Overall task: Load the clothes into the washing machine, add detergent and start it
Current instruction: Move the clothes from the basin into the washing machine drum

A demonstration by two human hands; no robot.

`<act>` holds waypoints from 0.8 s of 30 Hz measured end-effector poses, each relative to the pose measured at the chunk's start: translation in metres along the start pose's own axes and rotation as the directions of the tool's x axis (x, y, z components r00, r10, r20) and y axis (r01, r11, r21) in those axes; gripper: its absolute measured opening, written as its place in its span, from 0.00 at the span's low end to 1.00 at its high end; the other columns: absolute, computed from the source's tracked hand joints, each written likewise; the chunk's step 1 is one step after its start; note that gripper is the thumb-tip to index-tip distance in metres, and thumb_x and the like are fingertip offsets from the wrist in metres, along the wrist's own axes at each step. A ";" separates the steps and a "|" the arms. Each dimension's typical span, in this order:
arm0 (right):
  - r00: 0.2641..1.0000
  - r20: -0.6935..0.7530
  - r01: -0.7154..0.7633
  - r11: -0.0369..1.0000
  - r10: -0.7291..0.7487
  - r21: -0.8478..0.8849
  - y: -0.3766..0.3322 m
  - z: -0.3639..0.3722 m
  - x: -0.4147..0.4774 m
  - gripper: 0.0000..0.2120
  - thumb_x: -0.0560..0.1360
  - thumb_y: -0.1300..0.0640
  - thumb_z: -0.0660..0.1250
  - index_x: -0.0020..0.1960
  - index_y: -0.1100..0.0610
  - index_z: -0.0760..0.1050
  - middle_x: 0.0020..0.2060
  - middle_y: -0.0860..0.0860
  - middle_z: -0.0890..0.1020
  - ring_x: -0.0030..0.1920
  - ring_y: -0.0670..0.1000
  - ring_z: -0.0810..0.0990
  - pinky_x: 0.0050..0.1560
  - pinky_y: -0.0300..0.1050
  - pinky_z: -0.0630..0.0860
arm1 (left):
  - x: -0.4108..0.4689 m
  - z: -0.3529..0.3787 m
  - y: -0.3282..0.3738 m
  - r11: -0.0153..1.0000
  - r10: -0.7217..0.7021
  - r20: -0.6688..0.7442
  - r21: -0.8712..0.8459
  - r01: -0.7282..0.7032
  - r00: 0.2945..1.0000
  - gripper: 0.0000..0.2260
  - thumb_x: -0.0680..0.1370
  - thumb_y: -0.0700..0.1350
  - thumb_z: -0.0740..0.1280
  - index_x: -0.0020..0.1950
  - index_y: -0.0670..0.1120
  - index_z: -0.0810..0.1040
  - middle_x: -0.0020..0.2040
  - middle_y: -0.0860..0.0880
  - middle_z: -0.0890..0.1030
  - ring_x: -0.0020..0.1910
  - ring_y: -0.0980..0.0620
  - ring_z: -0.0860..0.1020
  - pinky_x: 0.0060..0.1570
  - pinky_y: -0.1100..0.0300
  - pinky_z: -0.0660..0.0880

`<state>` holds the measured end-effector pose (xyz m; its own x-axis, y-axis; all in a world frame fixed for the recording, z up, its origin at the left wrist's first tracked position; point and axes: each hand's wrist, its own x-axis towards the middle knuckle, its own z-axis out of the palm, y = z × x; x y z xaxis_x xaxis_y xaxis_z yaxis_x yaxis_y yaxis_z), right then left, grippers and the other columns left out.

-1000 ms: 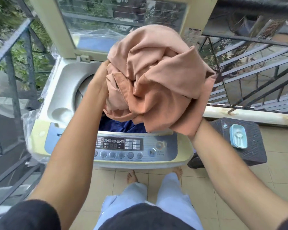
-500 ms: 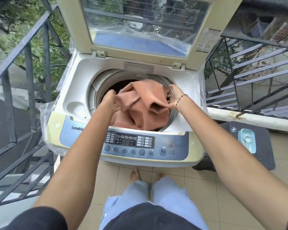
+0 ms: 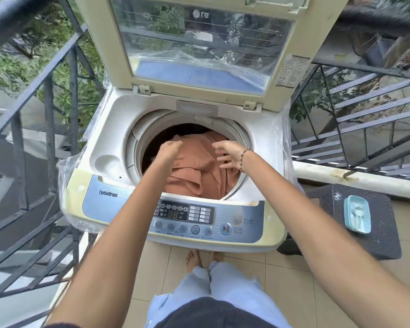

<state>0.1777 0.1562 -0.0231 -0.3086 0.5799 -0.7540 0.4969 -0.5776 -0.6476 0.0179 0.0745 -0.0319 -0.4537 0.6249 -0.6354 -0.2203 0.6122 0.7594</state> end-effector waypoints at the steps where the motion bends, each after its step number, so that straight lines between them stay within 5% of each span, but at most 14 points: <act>1: 1.000 -0.001 0.005 1.000 -0.005 -0.025 0.001 -0.001 -0.001 0.18 0.79 0.55 0.60 0.67 0.56 0.70 0.66 0.54 0.72 0.64 0.56 0.73 0.63 0.54 0.72 | 0.000 0.000 -0.002 1.000 0.010 0.000 0.008 -0.010 1.000 0.15 0.80 0.46 0.61 0.64 0.43 0.72 0.55 0.48 0.77 0.42 0.51 0.78 0.41 0.58 0.71; 6: 0.992 -0.048 0.107 0.977 -0.118 -0.182 -0.004 -0.004 -0.003 0.14 0.76 0.59 0.60 0.60 0.57 0.77 0.59 0.54 0.79 0.52 0.51 0.77 0.56 0.48 0.76 | 0.001 0.000 -0.004 0.998 0.068 -0.059 0.006 -0.068 0.996 0.08 0.79 0.46 0.62 0.56 0.46 0.76 0.50 0.49 0.80 0.39 0.53 0.79 0.48 0.55 0.74; 11: 0.926 -0.090 0.310 0.873 -0.368 -0.375 -0.019 -0.001 0.003 0.07 0.73 0.57 0.62 0.43 0.50 0.79 0.34 0.45 0.77 0.38 0.47 0.74 0.38 0.37 0.69 | -0.011 -0.005 0.015 0.961 0.267 -0.142 -0.027 -0.274 0.953 0.05 0.78 0.46 0.63 0.49 0.48 0.77 0.46 0.48 0.81 0.36 0.55 0.79 0.40 0.60 0.72; 17: 0.843 -0.072 0.430 0.748 -0.533 -0.506 -0.042 0.002 -0.011 0.09 0.75 0.59 0.62 0.50 0.56 0.80 0.49 0.52 0.83 0.51 0.49 0.79 0.49 0.36 0.69 | -0.018 -0.018 0.047 0.917 0.389 -0.154 -0.030 -0.397 0.909 0.08 0.79 0.43 0.60 0.55 0.46 0.76 0.44 0.50 0.80 0.37 0.54 0.77 0.39 0.62 0.71; 24: 0.720 -0.164 0.486 0.659 -0.674 -0.575 -0.083 0.006 -0.021 0.09 0.75 0.57 0.63 0.52 0.56 0.79 0.49 0.53 0.83 0.52 0.51 0.80 0.58 0.44 0.74 | -0.013 -0.044 0.104 0.780 0.626 -0.068 0.045 -0.624 0.777 0.06 0.80 0.42 0.61 0.51 0.46 0.77 0.38 0.51 0.79 0.33 0.56 0.77 0.33 0.67 0.72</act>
<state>0.1382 0.1891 0.0459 -0.4241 0.9013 -0.0880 0.6435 0.2315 -0.7296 -0.0366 0.1088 0.0614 -0.5494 0.8355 -0.0089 0.1504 0.1094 0.9826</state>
